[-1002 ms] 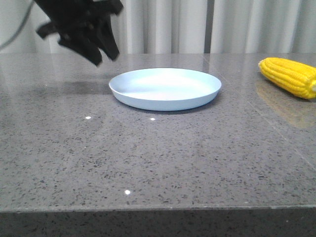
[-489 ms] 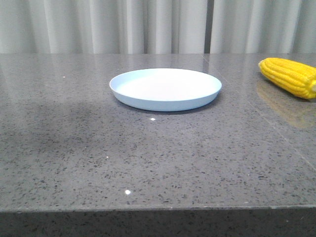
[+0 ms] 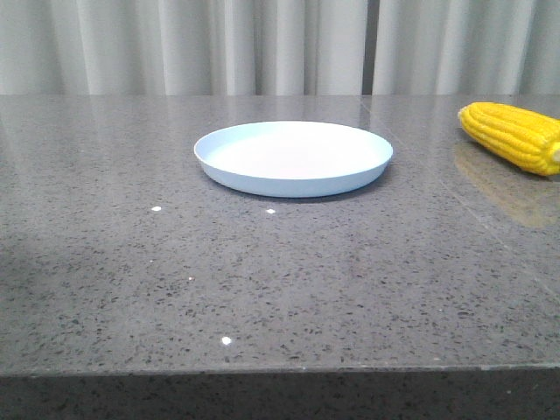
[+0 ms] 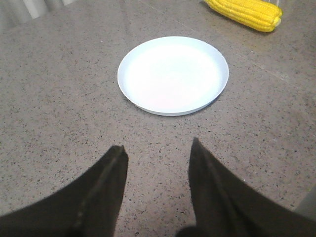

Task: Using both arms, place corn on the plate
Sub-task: 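Release the plate and lift the left gripper away, then lower the right gripper onto the yellow corn cob and grasp it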

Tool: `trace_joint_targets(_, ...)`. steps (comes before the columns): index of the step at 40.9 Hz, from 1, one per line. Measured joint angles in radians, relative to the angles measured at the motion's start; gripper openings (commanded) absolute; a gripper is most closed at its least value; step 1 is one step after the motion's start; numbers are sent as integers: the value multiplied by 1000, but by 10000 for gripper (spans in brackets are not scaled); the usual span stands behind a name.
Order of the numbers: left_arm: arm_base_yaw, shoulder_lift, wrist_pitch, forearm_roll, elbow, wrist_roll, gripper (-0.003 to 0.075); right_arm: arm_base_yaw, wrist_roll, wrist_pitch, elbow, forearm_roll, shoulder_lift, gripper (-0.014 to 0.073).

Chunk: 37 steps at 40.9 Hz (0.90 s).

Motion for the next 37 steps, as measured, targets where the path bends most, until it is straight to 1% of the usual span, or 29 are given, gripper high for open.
trace_joint_targets(8,0,0,-2,2,3,0,303,0,-5,130,-184,8,227,654)
trace_joint_targets(12,0,0,-2,2,3,0,302,0,-7,163,-270,24,341,654)
trace_joint_targets(25,0,0,-4,2,3,0,302,0,-14,173,-492,74,677,654)
trace_joint_targets(37,0,0,-4,2,3,0,302,0,-23,173,-624,78,912,647)
